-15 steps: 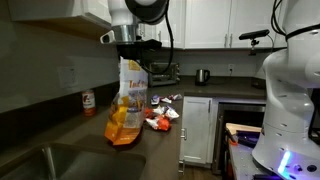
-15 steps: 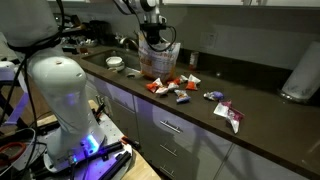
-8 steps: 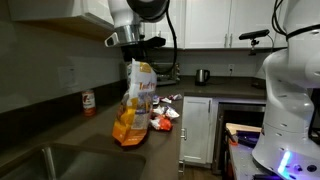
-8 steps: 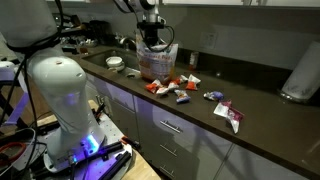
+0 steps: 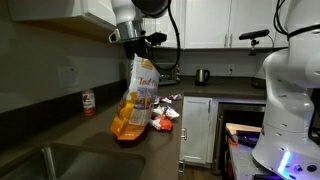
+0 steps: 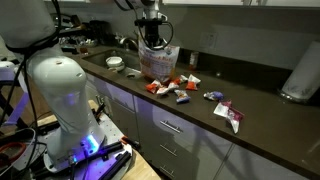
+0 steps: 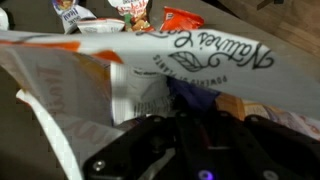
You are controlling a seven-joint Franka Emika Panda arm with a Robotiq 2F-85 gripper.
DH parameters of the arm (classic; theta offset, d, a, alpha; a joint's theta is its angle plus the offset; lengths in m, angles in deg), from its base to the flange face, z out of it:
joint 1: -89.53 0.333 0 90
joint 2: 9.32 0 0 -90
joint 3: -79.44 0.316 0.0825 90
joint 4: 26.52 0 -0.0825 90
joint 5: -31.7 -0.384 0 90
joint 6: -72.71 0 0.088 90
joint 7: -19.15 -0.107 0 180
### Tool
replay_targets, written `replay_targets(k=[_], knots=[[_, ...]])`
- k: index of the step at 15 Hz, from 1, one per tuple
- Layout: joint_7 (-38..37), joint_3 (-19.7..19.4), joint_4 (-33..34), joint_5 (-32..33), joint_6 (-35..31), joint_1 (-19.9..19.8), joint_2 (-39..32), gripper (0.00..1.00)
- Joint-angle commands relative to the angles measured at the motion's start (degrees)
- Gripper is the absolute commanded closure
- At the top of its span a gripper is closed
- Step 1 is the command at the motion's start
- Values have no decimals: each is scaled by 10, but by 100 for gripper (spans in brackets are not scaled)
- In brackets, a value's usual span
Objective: Remove two small packets from the pack on the countertop
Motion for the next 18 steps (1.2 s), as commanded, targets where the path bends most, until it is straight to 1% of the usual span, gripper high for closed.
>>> replay_targets(k=[1,7,12,16,18], knots=[[-52,1,10,53,28,3,15,91],[-86,12,51,134,69,10,6,91],[-110,26,72,202,90,16,6,91],[-156,36,70,274,95,22,10,91],[-196,42,65,332,99,27,14,91]])
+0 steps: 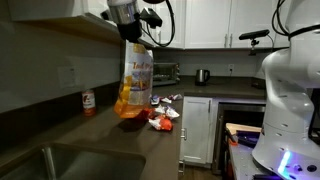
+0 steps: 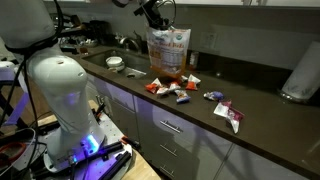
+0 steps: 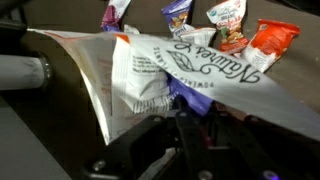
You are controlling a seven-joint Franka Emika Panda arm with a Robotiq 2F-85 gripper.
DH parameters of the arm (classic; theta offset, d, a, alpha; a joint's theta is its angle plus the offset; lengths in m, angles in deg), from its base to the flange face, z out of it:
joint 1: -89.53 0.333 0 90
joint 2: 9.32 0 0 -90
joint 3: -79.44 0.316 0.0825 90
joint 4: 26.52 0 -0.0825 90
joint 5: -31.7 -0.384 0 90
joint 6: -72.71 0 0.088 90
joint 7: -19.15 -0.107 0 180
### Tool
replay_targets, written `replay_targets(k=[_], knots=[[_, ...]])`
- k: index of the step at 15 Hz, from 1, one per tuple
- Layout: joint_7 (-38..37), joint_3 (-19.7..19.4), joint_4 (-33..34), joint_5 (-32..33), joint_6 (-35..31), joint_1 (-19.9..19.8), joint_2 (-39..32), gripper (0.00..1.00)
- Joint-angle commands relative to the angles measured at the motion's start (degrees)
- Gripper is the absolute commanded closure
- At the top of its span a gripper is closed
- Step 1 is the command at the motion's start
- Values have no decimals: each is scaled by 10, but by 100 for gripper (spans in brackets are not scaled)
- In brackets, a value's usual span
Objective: Remove two small packets from the pack on the countertop
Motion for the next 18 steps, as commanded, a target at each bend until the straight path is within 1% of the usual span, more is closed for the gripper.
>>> replay_targets(k=[1,4,5,6,9,10,11,13,18], knots=[[-68,12,-2,93,29,10,10,91],[-20,-1,4,9,10,11,15,91],[17,-8,1,-40,-13,10,20,91],[35,-11,1,-70,-19,9,23,91],[99,-23,4,-174,-27,8,31,91],[108,-25,4,-195,-23,8,34,91],[116,-28,6,-209,-19,7,36,91],[118,-30,6,-219,-18,6,45,91],[115,-36,17,-222,-19,5,62,91]])
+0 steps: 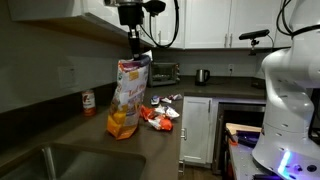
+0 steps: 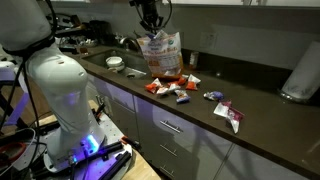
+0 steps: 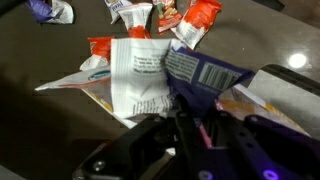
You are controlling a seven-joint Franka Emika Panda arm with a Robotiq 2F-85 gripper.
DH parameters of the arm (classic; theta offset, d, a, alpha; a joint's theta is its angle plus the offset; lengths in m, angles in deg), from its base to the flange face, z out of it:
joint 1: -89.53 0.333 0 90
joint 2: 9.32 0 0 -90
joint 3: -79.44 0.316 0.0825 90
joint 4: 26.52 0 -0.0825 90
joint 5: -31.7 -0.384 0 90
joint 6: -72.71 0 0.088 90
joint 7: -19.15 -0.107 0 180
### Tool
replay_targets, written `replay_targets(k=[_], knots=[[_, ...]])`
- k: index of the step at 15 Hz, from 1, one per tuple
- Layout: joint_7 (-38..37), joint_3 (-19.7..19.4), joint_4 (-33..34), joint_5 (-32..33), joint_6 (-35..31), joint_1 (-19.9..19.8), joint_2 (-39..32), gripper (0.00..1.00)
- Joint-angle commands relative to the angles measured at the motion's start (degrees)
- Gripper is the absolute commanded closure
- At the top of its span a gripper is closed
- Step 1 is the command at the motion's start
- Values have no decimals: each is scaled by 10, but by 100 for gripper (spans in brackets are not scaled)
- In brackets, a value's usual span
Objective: Remove two small packets from the pack on the countertop
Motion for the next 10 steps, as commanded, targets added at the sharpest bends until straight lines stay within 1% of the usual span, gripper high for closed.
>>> replay_targets(k=[1,10], knots=[[19,-5,12,-15,2,-3,21,91],[14,-9,31,-10,-4,-4,50,91]])
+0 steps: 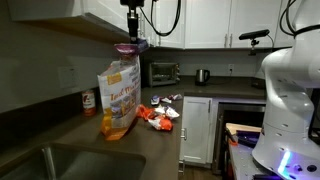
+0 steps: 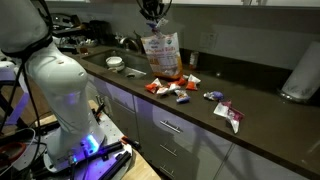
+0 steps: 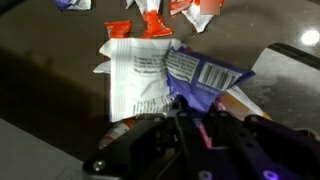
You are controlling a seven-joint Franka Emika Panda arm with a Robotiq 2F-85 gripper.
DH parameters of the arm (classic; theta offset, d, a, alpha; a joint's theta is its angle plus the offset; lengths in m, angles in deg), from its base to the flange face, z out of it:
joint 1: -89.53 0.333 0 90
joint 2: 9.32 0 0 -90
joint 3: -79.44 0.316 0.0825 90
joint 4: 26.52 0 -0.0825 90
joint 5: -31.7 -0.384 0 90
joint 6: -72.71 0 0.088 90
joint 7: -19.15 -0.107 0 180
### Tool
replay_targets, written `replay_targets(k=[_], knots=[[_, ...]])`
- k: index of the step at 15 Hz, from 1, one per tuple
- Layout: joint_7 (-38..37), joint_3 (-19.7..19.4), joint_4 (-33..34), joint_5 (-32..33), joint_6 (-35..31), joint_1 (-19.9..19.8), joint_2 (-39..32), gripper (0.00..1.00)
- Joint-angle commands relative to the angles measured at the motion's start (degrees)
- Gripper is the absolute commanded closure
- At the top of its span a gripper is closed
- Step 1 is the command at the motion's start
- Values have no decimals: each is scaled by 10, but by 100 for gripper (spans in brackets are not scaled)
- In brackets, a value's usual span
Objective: Remove two small packets from the pack on the countertop
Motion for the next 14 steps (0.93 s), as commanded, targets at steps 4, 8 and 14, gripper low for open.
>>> replay_targets(k=[4,8,14], knots=[[9,-11,17,-8,0,-9,20,91],[7,-24,37,-9,7,-16,23,91],[-6,-40,47,-3,17,-33,27,91]])
